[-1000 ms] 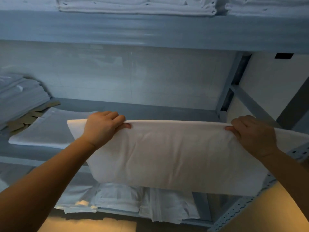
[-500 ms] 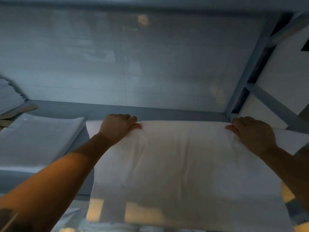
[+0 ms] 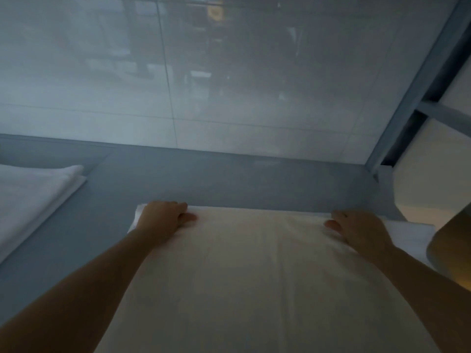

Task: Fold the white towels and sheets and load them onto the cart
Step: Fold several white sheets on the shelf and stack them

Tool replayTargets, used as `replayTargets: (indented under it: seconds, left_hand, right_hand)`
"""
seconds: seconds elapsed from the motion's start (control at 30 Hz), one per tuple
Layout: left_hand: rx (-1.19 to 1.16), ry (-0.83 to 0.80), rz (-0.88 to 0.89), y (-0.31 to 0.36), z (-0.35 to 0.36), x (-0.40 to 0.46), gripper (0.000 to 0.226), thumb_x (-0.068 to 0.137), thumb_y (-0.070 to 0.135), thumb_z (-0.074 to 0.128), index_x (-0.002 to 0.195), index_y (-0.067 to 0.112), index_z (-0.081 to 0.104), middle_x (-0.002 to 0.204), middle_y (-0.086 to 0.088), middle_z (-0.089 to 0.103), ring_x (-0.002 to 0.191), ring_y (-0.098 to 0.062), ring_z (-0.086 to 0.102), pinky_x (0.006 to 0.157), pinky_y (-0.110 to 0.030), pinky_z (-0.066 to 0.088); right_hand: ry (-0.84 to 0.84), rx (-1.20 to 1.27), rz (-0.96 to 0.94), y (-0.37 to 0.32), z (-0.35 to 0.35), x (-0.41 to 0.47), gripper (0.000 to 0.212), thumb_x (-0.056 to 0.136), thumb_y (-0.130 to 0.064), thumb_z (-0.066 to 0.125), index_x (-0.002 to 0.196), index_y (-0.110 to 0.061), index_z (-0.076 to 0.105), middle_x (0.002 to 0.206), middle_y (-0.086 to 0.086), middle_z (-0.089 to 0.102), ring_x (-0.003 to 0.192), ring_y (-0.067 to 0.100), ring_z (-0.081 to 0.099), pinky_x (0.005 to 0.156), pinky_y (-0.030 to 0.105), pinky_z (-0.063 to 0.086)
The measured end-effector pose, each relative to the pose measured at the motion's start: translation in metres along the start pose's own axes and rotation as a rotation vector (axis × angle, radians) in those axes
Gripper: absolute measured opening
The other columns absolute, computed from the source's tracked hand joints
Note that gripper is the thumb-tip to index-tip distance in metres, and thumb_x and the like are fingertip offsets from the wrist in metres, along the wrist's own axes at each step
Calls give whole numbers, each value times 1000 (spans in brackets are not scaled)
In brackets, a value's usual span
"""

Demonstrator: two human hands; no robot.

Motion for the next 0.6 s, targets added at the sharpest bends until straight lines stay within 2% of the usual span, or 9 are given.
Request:
replayTargets:
  seconds: [0.07,0.17,0.27,0.33,0.43,0.53,0.6]
  left_hand:
    - [-1,10,-6,-11,5,-2,48,91,66,31,87,23,52,98,1,67,93,-26,63,64,-31,40]
    - [-38,-45,26,-16,11,-1,45,93,63,30,90,23,51,99,-2,66,94,-29,63,72,-35,49]
    - [-71,-17,4,-16,13,1,39,94,58,32,84,25,48,97,-1,66,91,-28,63,66,-32,44]
    - [-100,8,-35,-16,12,3,36,95,55,34,78,25,45,92,0,67,87,-28,63,60,-31,37]
    - [-176,18,-88,-21,9,7,38,95,52,36,69,25,40,82,-4,66,80,-31,62,58,-32,39]
    - [-220,-6,-109,-23,8,9,38,96,49,39,69,22,42,83,-10,66,81,-33,62,61,-34,41]
    - [-220,-40,-93,-23,7,12,37,97,48,39,72,22,44,88,-11,66,86,-34,61,63,-34,39]
  right_hand:
    - [-158,43,85,2,16,2,35,99,-41,41,95,-12,60,93,8,66,88,26,61,74,35,44]
    - [-148,237,117,-6,12,8,35,97,-39,46,81,-11,58,82,12,64,81,30,60,70,37,41]
    - [-212,403,107,-44,7,24,33,94,-43,52,74,-17,49,80,11,63,79,28,59,68,35,38]
    - [-247,489,35,-84,6,40,29,92,-46,55,80,-20,50,86,8,63,82,24,57,67,32,32]
    - [-259,577,-68,-133,4,64,25,93,-42,56,84,-20,48,87,5,56,86,23,54,66,30,24]
    - [-240,617,-49,-144,3,79,29,96,-34,52,74,-18,42,79,7,54,81,28,55,64,33,24]
    - [-230,582,-9,-143,4,81,28,97,-34,49,75,-18,42,85,12,61,83,29,57,65,34,27]
Point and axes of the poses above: each hand's wrist, its own x-axis towards the middle knuckle, its own z-axis out of the palm, y = z × x, the point moved 6 cm from there along x, towards the middle knuckle
